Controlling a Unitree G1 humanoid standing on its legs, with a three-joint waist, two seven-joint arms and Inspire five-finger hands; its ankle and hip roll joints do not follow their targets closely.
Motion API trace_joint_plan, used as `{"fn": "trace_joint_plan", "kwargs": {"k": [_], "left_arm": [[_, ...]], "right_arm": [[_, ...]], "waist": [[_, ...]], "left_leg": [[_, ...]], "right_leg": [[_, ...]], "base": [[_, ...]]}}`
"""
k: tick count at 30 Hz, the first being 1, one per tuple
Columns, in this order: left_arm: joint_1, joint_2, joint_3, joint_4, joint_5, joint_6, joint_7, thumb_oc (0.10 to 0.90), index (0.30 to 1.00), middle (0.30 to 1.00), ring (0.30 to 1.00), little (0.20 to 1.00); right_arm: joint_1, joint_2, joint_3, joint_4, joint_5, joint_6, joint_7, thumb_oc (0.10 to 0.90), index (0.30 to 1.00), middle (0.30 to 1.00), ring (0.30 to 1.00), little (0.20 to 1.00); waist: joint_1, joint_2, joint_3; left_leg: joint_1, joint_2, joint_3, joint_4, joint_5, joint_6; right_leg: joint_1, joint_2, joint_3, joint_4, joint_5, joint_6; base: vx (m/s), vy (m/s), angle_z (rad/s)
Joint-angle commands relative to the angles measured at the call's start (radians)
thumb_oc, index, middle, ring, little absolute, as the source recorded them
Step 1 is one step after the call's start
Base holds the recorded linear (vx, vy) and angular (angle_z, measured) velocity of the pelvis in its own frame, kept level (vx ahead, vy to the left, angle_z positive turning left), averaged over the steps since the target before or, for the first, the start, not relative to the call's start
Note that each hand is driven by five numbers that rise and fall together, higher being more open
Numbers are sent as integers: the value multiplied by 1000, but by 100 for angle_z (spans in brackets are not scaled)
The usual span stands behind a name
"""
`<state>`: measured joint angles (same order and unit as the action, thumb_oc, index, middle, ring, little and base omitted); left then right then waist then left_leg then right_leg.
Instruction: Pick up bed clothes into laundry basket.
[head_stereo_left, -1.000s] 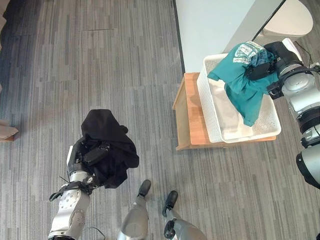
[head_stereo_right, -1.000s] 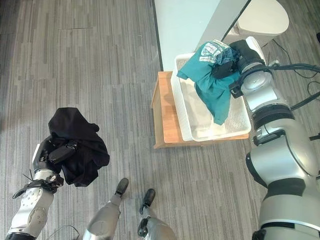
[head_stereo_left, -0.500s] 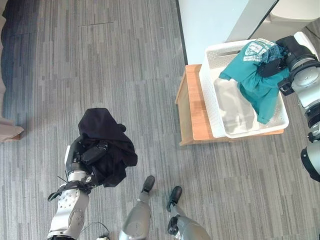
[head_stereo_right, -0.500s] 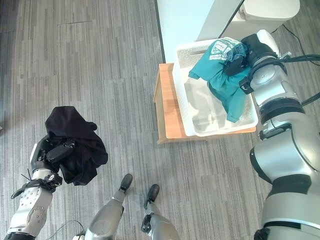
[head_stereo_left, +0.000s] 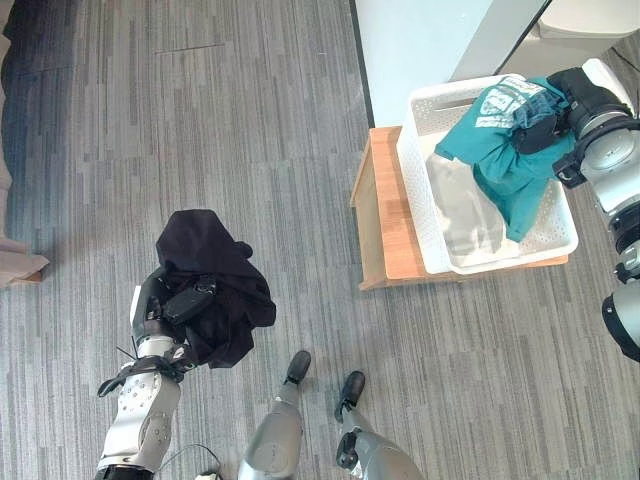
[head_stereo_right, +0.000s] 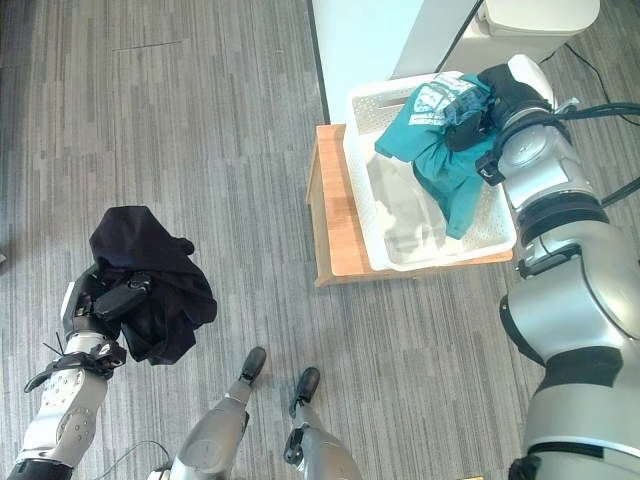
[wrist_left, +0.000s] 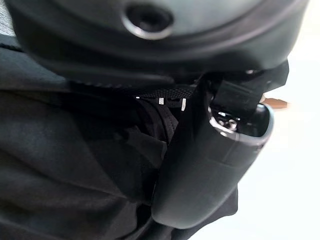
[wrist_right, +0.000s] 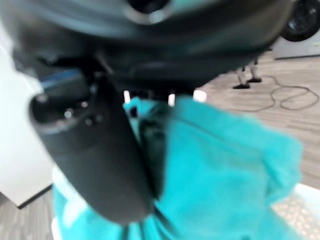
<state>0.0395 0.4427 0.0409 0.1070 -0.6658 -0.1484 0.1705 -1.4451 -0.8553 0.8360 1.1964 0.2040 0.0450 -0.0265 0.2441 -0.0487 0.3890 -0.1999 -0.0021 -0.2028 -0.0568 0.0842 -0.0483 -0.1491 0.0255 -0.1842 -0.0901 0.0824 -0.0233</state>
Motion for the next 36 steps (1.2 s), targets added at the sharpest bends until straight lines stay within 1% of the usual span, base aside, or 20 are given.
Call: {"fn": "trace_joint_plan", "kwargs": {"k": [1, 10, 12, 14, 16, 17, 18, 19, 21, 22, 23, 24, 26, 27, 28, 30, 31, 32, 35, 36], "left_arm": [[21, 56, 41, -163, 11, -141, 3, 400, 300, 300, 300, 300], [17, 63, 58, -149, 6, -141, 0, 400, 300, 300, 300, 300], [3, 71, 69, -147, 9, -144, 0, 400, 300, 300, 300, 300], [-20, 80, 88, -144, 15, -148, 4, 400, 300, 300, 300, 300], [-32, 94, 99, -143, 18, -149, 8, 400, 300, 300, 300, 300], [-69, 131, 143, -146, 25, -158, 15, 400, 300, 300, 300, 300], [-96, 163, 171, -160, 20, -163, 10, 400, 300, 300, 300, 300], [-97, 172, 168, -161, 19, -162, 9, 400, 300, 300, 300, 300], [-145, 216, 186, -177, 22, -164, 5, 400, 300, 300, 300, 300], [-153, 233, 172, -175, 22, -164, 6, 400, 300, 300, 300, 300], [-213, 300, 201, -168, 82, -172, 29, 400, 300, 300, 300, 300], [-233, 325, 204, -153, 93, -180, 45, 400, 300, 300, 300, 300], [-258, 406, 254, -124, 99, -200, 64, 400, 300, 300, 300, 300], [-254, 432, 266, -105, 107, -206, 71, 400, 300, 300, 300, 300], [-257, 480, 297, -111, 89, -209, 63, 400, 300, 300, 300, 300], [-324, 573, 277, -92, 120, -214, 66, 400, 300, 300, 300, 300], [-348, 657, 274, -69, 134, -215, 68, 400, 300, 300, 300, 300], [-382, 694, 264, -40, 136, -217, 72, 400, 300, 300, 300, 300], [-536, 828, 154, 66, 63, -211, 57, 400, 300, 300, 300, 300], [-628, 915, 90, 142, 67, -200, 48, 400, 300, 300, 300, 300]], "right_arm": [[-247, -99, 125, -62, 41, -57, -57, 800, 900, 900, 900, 900], [-260, -153, 178, -186, 52, -65, -30, 800, 900, 900, 900, 900], [-251, -193, 176, -327, 77, -79, -32, 800, 900, 900, 900, 900], [-188, -257, 99, -531, 152, -108, -62, 800, 900, 900, 900, 900], [-119, -291, 28, -638, 173, -118, -71, 800, 900, 900, 900, 900], [31, -360, -115, -844, 210, -152, -81, 800, 900, 900, 900, 900], [148, -385, -222, -936, 225, -169, -73, 800, 900, 900, 900, 900], [179, -386, -254, -947, 222, -167, -73, 800, 900, 900, 900, 900], [323, -407, -395, -1049, 249, -197, -50, 800, 900, 900, 900, 900], [389, -409, -462, -1070, 243, -194, -48, 800, 900, 900, 900, 900], [454, -430, -522, -1113, 285, -228, -47, 800, 900, 900, 900, 900], [565, -435, -630, -1139, 291, -238, -50, 800, 900, 900, 900, 900], [796, -413, -834, -1161, 321, -252, -45, 800, 900, 900, 900, 900], [875, -384, -888, -1165, 321, -258, -39, 800, 900, 900, 900, 900], [1002, -346, -1000, -1189, 298, -238, -40, 800, 900, 900, 900, 900], [1119, -274, -1095, -1193, 295, -246, -47, 800, 900, 900, 900, 900], [1145, -263, -1103, -1173, 283, -248, -57, 800, 900, 900, 900, 900], [1140, -244, -1092, -1173, 282, -244, -51, 800, 900, 900, 900, 900], [1114, -194, -1041, -1143, 282, -241, -70, 800, 900, 900, 900, 900], [1132, -165, -1053, -1146, 268, -243, -74, 800, 900, 900, 900, 900]], "waist": [[-29, -37, -62], [-50, -48, -64], [-62, -51, -66], [-82, -49, -69], [-88, -54, -71], [-118, -53, -77], [-133, -64, -74], [-128, -72, -74], [-138, -89, -67], [-123, -103, -67], [-139, -103, -70], [-142, -109, -77], [-175, -94, -120], [-187, -81, -141], [-209, -68, -167], [-229, -57, -203], [-253, -38, -215], [-251, -42, -219], [-267, -10, -211], [-266, 16, -192]], "left_leg": [[-20, -29, -10, -30, 24, -28], [-8, -25, 4, -30, 21, -30], [-3, -23, 8, -30, 20, -32], [5, -18, 15, -30, 18, -33], [13, -14, 18, -30, 14, -34], [43, 9, 38, -3, -12, -34], [29, 15, 54, 101, -55, -42], [21, 14, 54, 112, -57, -42], [-12, 17, 52, 256, -83, -53], [-20, 16, 52, 265, -81, -53], [-36, -18, -84, 342, -74, -46], [-48, -46, -162, 333, -108, -41], [-41, -37, -234, 227, -71, -55], [-18, -34, -235, 182, -68, -50], [21, -29, -211, 149, -82, -41], [65, -13, -147, 122, -92, -34], [82, -14, -112, 114, -110, -19], [89, -13, -80, 106, -104, -16], [120, -11, 13, 86, -105, 8], [123, 7, 53, 91, -95, 9]], "right_leg": [[10, -84, 44, 8, -73, 132], [17, -83, 56, 8, -70, 132], [21, -82, 63, 9, -72, 131], [25, -81, 73, 12, -74, 131], [31, -79, 78, 16, -79, 130], [43, -76, 105, 38, -102, 126], [53, -79, 126, 56, -110, 120], [50, -80, 126, 57, -106, 120], [84, -69, 157, 67, -120, 104], [80, -69, 157, 66, -115, 105], [98, -54, 233, 79, -118, 105], [94, -45, 280, 81, -116, 109], [90, -24, 377, 75, -96, 126], [91, -16, 402, 80, -96, 131], [92, -16, 433, 78, -94, 142], [88, -44, 459, 53, -73, 171], [80, -58, 477, 54, -64, 189], [67, -62, 496, 54, -47, 202], [29, -74, 517, 117, -35, 245], [13, -78, 439, 206, -60, 239]], "base": [[0, 0, 0], [-4, 2, -1], [-30, -3, -6], [-17, -6, -6], [8, -18, -2], [9, -70, -2], [-8, -61, -1], [-9, -57, -6], [2, -54, -39], [5, 34, -61], [-16, 141, -59], [33, 210, -44], [110, 278, -73], [140, 345, -130], [87, 322, -144], [69, 394, -199], [39, 396, -196], [-8, 391, -130], [-85, 292, -175], [-99, 176, -123]]}}
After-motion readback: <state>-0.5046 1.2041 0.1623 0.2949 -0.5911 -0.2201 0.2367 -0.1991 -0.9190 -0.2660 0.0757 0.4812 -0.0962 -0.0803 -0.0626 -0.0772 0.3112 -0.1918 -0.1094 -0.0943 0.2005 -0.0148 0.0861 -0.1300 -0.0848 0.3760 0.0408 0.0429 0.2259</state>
